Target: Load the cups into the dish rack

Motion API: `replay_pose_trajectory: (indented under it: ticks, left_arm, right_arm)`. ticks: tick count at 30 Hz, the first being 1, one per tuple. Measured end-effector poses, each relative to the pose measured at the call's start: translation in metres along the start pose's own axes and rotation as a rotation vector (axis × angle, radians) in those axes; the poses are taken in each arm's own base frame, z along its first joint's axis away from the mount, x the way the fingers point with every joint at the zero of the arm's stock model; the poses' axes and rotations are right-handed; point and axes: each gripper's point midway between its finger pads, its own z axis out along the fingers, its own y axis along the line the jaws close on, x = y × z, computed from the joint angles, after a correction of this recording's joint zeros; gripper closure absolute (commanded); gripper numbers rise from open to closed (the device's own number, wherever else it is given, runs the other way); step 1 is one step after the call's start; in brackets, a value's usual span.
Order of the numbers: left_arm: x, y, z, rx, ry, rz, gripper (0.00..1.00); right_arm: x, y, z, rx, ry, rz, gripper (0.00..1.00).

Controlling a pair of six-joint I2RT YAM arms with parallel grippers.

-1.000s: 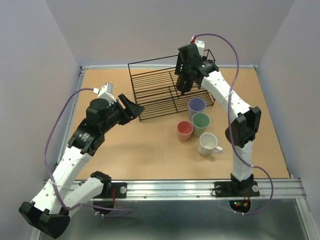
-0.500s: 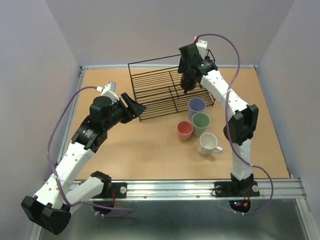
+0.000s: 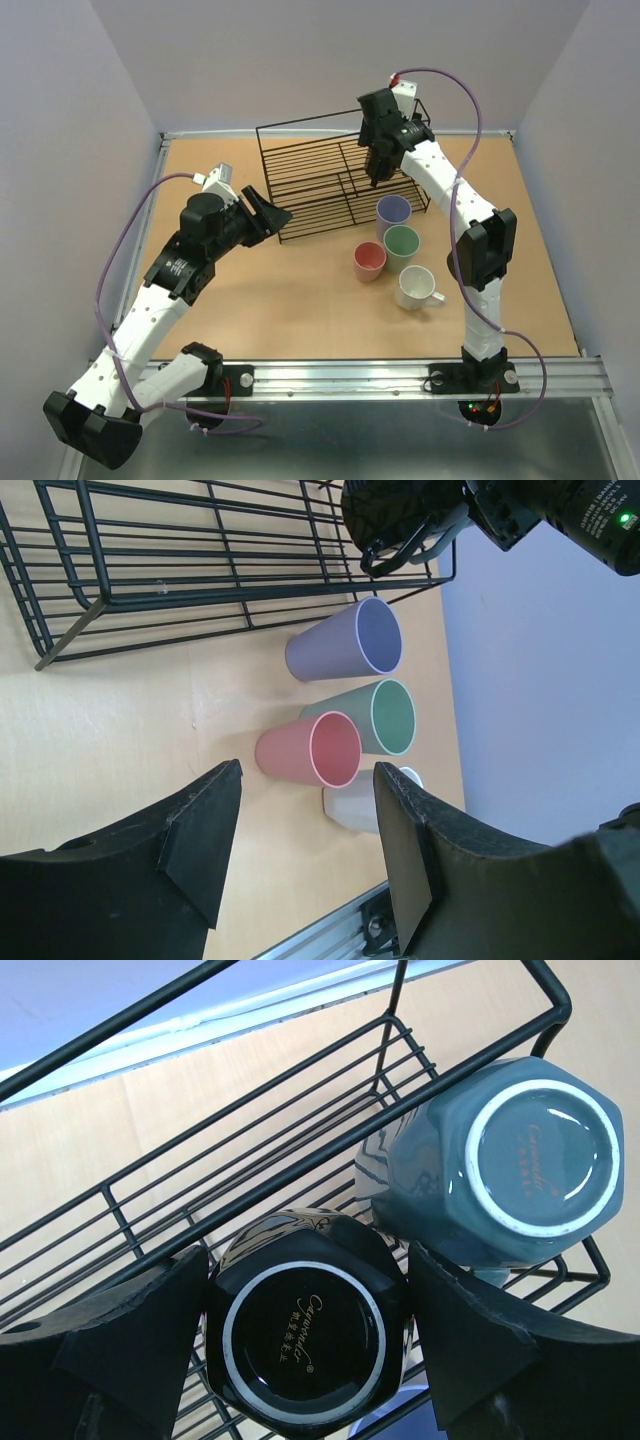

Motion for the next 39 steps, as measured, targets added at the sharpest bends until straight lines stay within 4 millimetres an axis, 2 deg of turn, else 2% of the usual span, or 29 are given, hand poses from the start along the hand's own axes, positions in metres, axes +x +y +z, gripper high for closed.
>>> replay_pose_trajectory:
  ticks: [2,3,5,6,12,15,20,30,33,39]
  left_arm:
    - [0.001,0.002,0.001,-0.004,0.003,-0.003,0.35]
    - [0.002,0.002,0.001,-0.005,0.004,-0.004,0.35]
    - [0.002,0.003,0.001,-0.006,0.005,-0.005,0.35]
    - [0.002,0.003,0.001,-0.005,0.004,-0.006,0.35]
    - [0.003,0.003,0.001,-0.006,0.005,-0.012,0.35]
    - [0.002,0.001,-0.001,0.0,0.001,-0.015,0.35]
    - [0.0,-0.002,-0.005,0.012,-0.009,-0.016,0.35]
    - [0.003,0.0,-0.01,0.004,-0.003,-0.017,0.35]
    - [0.005,0.003,-0.011,-0.006,0.004,-0.015,0.35]
    - [0.008,0.004,-0.013,-0.02,0.029,0.003,0.34]
  right_arm:
    - [0.0,0.0,0.0,-0.004,0.001,-0.004,0.79]
    - [0.001,0.001,0.0,-0.007,0.002,-0.004,0.67]
    - [0.001,0.002,-0.001,-0.021,0.006,-0.004,0.54]
    - [0.002,0.003,-0.003,-0.029,0.01,-0.003,0.41]
    - [0.005,0.005,-0.008,-0.063,0.029,0.001,0.16]
    - [0.005,0.006,-0.01,-0.075,0.035,0.005,0.07]
    - [0.007,0.009,-0.014,-0.104,0.049,0.014,0.0]
    - [-0.01,0.008,-0.036,-0.158,0.035,0.046,0.0]
    - [-0.022,0.007,-0.05,-0.189,0.018,0.073,0.0]
    - [-0.056,-0.005,-0.096,-0.273,-0.037,0.131,0.0]
